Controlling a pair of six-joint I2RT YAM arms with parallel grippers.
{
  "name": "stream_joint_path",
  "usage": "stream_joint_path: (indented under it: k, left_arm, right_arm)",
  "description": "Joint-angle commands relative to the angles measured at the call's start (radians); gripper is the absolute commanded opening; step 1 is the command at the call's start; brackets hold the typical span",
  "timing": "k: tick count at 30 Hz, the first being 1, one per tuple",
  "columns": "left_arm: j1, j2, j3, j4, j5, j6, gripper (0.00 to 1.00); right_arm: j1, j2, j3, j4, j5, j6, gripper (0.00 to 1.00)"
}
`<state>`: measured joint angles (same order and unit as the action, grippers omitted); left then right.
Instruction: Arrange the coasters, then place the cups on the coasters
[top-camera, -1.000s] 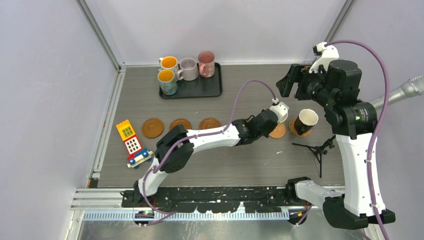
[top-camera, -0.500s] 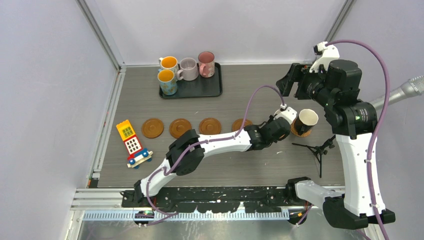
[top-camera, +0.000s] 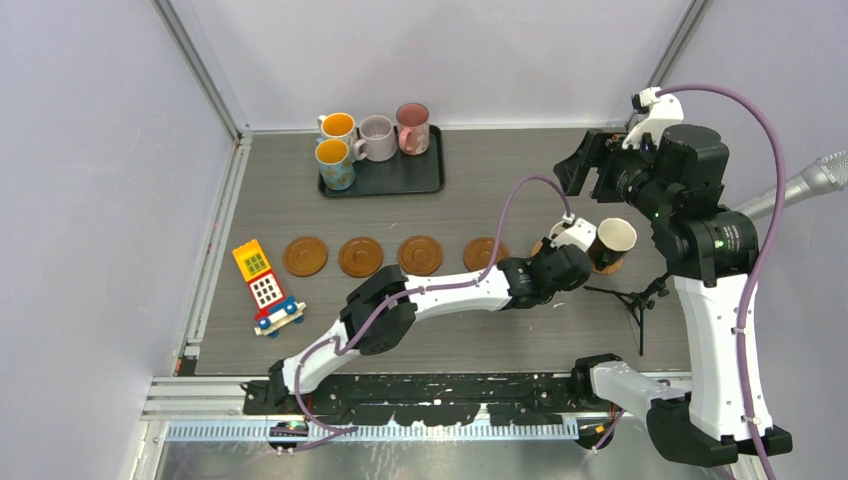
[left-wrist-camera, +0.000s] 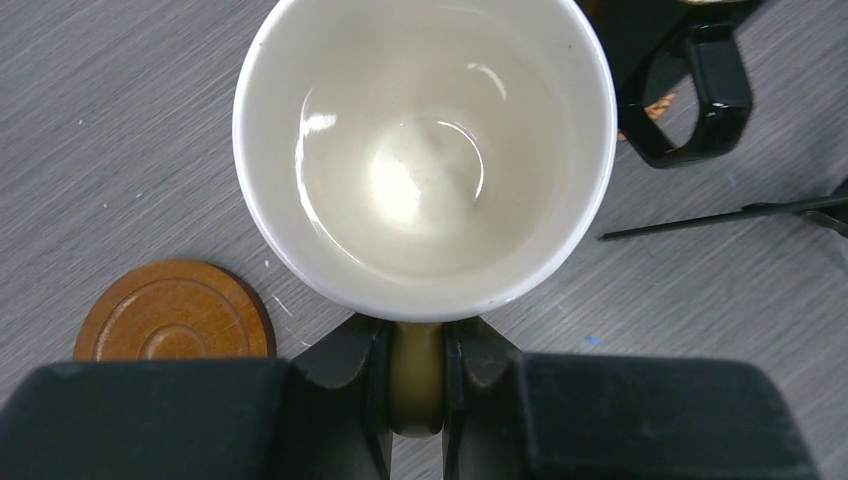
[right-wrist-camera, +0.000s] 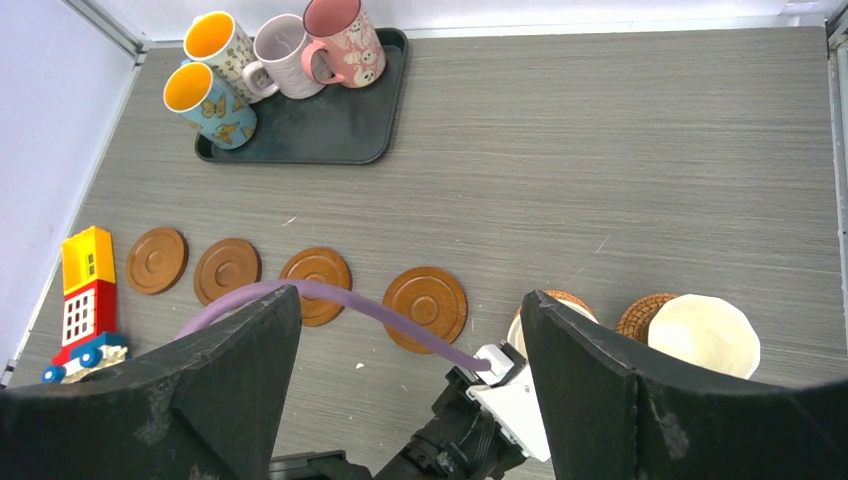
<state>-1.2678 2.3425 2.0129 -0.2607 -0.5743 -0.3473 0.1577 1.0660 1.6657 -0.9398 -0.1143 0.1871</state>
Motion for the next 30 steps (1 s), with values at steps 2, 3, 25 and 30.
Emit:
stream_joint_path:
  k: [2, 3, 25, 30]
  left_arm:
    - [0.004, -0.002, 0.065, 0.11, -0.086, -0.016, 0.0]
    - [0.004, 0.001, 0.065, 0.117, -0.086, -0.011, 0.0]
    - [0.021, 0.045, 0.077, 0.133, -0.066, -0.013, 0.15]
    - [0.034, 0.055, 0.078, 0.106, -0.025, -0.054, 0.16]
  right_arm:
    - [-0.002, -0.022, 0.008, 0.038, 0.009, 0.005, 0.85]
    - [-0.002, -0.022, 0.008, 0.037, 0.009, 0.005, 0.85]
    - [-0.009, -0.035, -0.009, 0.035, 0.0, 0.005, 0.85]
    - [-0.009, -0.031, -0.012, 0.042, -0.002, 0.007, 0.85]
